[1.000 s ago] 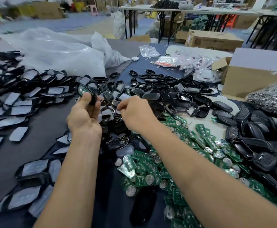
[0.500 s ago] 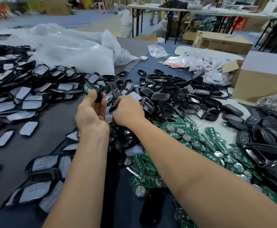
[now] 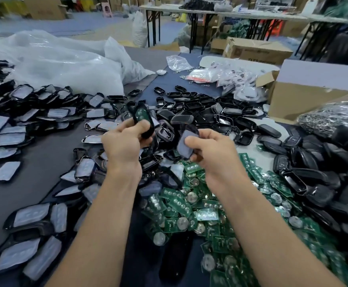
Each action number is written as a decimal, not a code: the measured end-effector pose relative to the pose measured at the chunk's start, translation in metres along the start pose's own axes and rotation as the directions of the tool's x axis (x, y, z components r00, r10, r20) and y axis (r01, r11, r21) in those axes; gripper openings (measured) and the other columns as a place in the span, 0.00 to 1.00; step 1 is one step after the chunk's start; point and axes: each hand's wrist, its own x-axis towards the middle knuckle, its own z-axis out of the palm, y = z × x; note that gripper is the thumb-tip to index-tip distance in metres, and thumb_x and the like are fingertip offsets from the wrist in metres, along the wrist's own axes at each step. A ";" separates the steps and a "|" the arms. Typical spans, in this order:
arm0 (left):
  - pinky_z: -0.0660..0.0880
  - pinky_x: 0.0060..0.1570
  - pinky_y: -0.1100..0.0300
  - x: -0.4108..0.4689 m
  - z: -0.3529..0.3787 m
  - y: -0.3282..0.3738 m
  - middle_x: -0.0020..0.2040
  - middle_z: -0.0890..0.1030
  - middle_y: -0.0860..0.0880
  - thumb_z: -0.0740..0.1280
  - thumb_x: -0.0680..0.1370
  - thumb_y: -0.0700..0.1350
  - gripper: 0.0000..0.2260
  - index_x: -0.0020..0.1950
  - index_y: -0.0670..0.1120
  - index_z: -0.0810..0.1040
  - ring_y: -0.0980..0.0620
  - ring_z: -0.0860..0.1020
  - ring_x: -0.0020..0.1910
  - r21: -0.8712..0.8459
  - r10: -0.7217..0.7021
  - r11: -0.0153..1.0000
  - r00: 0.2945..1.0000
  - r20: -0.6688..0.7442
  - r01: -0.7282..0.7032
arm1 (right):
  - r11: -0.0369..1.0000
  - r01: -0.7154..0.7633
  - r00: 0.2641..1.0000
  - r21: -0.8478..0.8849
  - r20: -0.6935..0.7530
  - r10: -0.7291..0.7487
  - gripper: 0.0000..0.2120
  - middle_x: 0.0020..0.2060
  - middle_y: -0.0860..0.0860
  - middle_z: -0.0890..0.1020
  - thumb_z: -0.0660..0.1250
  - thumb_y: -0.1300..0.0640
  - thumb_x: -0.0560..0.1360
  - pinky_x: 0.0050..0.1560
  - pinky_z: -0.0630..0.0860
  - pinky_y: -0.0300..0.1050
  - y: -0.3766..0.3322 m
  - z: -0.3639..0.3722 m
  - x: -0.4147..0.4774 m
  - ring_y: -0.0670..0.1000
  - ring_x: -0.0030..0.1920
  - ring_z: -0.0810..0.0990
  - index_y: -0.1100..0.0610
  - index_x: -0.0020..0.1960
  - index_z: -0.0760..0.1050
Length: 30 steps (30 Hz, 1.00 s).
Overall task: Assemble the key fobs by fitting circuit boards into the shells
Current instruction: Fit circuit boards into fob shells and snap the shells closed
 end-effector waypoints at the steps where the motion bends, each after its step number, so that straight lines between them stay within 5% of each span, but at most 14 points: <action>1: 0.80 0.32 0.63 -0.006 0.005 -0.005 0.35 0.86 0.48 0.76 0.75 0.33 0.06 0.43 0.43 0.83 0.50 0.85 0.32 0.075 0.003 0.997 0.999 0.053 -0.007 | 1.000 0.001 1.000 0.031 -0.014 -0.001 0.05 0.41 0.54 0.85 0.73 0.68 0.75 0.30 0.74 0.36 -0.001 -0.016 -0.004 0.45 0.31 0.78 0.61 0.49 0.80; 7: 0.80 0.30 0.61 -0.043 0.033 -0.035 0.38 0.87 0.44 0.75 0.74 0.31 0.06 0.45 0.41 0.84 0.45 0.86 0.32 0.295 -0.140 0.955 0.931 0.338 0.037 | 0.998 0.024 0.992 0.053 -0.129 -0.017 0.07 0.36 0.55 0.85 0.74 0.70 0.74 0.29 0.75 0.35 0.008 -0.070 -0.018 0.46 0.29 0.80 0.61 0.45 0.79; 15: 0.82 0.33 0.56 -0.062 0.039 -0.050 0.39 0.84 0.45 0.70 0.75 0.31 0.11 0.46 0.48 0.82 0.49 0.83 0.36 0.430 -0.137 0.896 0.850 0.509 -0.113 | 0.994 0.103 0.981 0.049 -0.171 -0.093 0.07 0.36 0.58 0.85 0.77 0.70 0.72 0.31 0.77 0.38 0.022 -0.077 -0.017 0.51 0.30 0.82 0.65 0.47 0.80; 19: 0.79 0.32 0.59 -0.065 0.040 -0.052 0.40 0.85 0.46 0.66 0.75 0.30 0.15 0.50 0.49 0.84 0.51 0.81 0.35 0.443 -0.138 0.885 0.829 0.542 -0.143 | 0.986 0.157 0.969 -0.046 -0.188 -0.163 0.08 0.33 0.56 0.86 0.78 0.69 0.70 0.31 0.78 0.42 0.027 -0.081 -0.015 0.52 0.30 0.82 0.60 0.41 0.81; 23: 0.78 0.32 0.61 -0.069 0.040 -0.056 0.38 0.85 0.48 0.64 0.75 0.34 0.13 0.44 0.49 0.84 0.53 0.81 0.33 0.487 -0.132 0.857 0.842 0.523 -0.167 | 0.971 0.190 0.960 -0.143 -0.182 -0.215 0.08 0.33 0.55 0.86 0.79 0.64 0.67 0.34 0.81 0.53 0.029 -0.079 -0.015 0.53 0.29 0.83 0.55 0.40 0.82; 30: 0.66 0.26 0.58 -0.075 0.040 -0.056 0.30 0.76 0.47 0.64 0.66 0.46 0.03 0.33 0.50 0.77 0.49 0.70 0.28 0.525 -0.098 0.826 0.867 0.488 -0.203 | 0.983 0.180 0.965 0.029 -0.200 -0.171 0.07 0.33 0.54 0.86 0.78 0.68 0.71 0.32 0.78 0.40 0.027 -0.079 -0.015 0.51 0.29 0.81 0.59 0.43 0.83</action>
